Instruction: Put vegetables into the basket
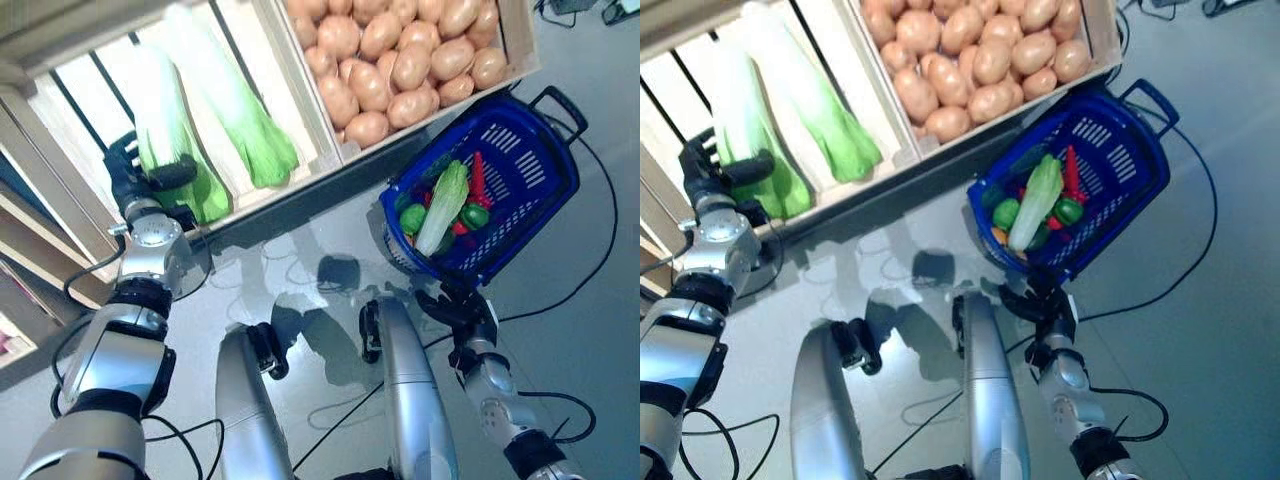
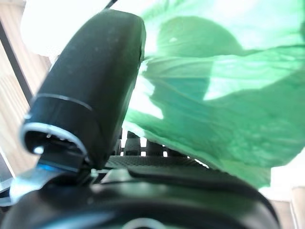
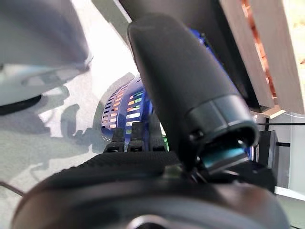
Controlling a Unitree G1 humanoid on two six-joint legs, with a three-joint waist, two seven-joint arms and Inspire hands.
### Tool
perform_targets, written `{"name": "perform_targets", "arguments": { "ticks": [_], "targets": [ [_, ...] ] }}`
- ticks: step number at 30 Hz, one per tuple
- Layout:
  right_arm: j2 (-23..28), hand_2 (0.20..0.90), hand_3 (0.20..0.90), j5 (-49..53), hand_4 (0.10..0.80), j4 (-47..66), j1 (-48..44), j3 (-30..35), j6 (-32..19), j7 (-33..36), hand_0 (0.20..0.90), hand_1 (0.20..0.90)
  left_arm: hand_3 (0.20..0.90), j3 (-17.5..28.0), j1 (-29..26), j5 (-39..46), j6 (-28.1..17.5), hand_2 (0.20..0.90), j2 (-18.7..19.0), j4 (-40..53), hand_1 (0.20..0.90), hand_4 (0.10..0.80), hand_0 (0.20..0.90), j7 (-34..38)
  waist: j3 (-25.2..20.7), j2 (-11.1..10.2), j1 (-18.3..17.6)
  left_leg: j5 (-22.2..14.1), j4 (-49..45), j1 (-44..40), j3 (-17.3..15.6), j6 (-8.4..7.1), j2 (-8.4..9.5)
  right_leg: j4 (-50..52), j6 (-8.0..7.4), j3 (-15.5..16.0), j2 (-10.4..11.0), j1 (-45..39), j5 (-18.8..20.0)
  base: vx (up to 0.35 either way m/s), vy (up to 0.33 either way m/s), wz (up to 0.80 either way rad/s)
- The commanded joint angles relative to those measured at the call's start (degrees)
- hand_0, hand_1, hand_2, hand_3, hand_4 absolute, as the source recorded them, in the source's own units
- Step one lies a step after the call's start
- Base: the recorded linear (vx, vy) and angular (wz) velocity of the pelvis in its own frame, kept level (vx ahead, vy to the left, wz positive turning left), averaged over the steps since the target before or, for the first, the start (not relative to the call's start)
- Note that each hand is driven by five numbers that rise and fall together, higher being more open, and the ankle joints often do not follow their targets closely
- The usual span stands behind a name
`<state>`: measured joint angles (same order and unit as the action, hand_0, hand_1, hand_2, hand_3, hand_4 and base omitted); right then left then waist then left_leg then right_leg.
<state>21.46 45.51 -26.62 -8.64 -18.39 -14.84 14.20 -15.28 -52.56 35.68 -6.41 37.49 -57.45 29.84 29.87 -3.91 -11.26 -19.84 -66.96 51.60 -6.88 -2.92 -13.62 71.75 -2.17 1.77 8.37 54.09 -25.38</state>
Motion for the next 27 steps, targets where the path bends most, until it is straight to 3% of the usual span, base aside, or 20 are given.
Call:
{"name": "perform_targets", "arguments": {
  "ticks": [1,12,15,19,21,23,27],
  "targets": [
    [0.3,0.9,0.9,-0.3,0.8,4.4,-0.3,-0.1,-2.7,-2.5,0.9,0.9,0.3,1.3,-1.5,-2.3,-5.4,0.3,3.3,1.6,0.3,0.4,0.3,0.6,-3.6,0.9,-1.2,-2.4,7.0,-8.7,-2.4,2.45,0.16,-12.9,0.82,-0.3,0.9,-9.4,6.5,0.06,-0.033,0.07],
    [-2.5,0.9,0.9,-2.0,0.8,4.2,1.6,-0.8,-2.4,0.5,0.9,0.9,0.3,3.0,10.0,-6.0,-10.2,0.3,0.6,11.3,0.3,0.4,0.3,-0.8,-10.9,2.6,0.6,0.2,20.2,-25.4,-4.2,3.03,2.51,-22.3,1.18,1.9,2.6,-25.1,6.7,0.078,-0.043,0.03],
    [-3.8,0.9,0.9,-3.7,0.8,4.8,2.4,0.1,-3.0,0.2,0.9,0.9,0.3,5.9,16.2,-8.9,-16.4,0.3,-1.8,16.4,0.3,0.4,0.3,0.9,-14.0,3.0,2.0,1.5,25.5,-31.4,-4.0,3.28,3.74,-26.8,1.24,3.3,2.9,-31.4,7.1,0.121,-0.057,0.06],
    [-5.6,0.9,0.9,-4.3,0.8,6.3,4.1,0.7,-3.1,-0.8,0.9,0.9,0.3,7.2,23.4,-12.8,-20.6,0.3,-6.4,21.3,0.3,0.4,0.3,0.7,-17.8,3.7,3.1,4.8,34.3,-39.1,-4.9,2.89,4.97,-34.4,0.98,4.2,1.8,-38.9,8.8,0.177,-0.049,0.03],
    [-6.3,0.9,0.9,-4.5,0.8,7.6,5.1,1.2,-4.2,-2.3,0.9,0.9,0.3,7.6,26.6,-14.8,-22.3,0.3,-8.0,24.5,0.3,0.4,0.3,-1.2,-19.8,4.1,3.7,8.2,40.8,-42.9,-5.5,2.85,5.72,-41.0,1.09,5.1,1.1,-42.7,11.3,0.14,-0.062,-0.01],
    [-6.8,0.9,0.9,-4.8,0.8,9.8,5.4,2.7,-6.0,-6.3,0.9,0.9,0.3,8.1,30.2,-14.8,-23.4,0.3,-9.6,29.5,0.3,0.4,0.3,-4.7,-22.1,4.5,4.5,11.0,48.7,-47.9,-5.7,2.43,6.69,-49.6,0.38,6.3,0.2,-48.2,13.6,0.187,-0.075,-0.08],
    [-6.1,0.9,0.9,-1.9,0.8,12.2,4.0,4.3,-6.4,-13.1,0.9,0.9,0.3,7.1,32.9,-15.5,-24.4,0.3,-11.2,34.4,0.3,0.4,0.3,-8.7,-24.4,4.8,5.3,13.4,55.9,-52.7,-5.8,1.98,7.2,-57.6,-0.49,7.0,-0.7,-53.5,16.2,0.092,-0.056,0.04]
  ]
}}
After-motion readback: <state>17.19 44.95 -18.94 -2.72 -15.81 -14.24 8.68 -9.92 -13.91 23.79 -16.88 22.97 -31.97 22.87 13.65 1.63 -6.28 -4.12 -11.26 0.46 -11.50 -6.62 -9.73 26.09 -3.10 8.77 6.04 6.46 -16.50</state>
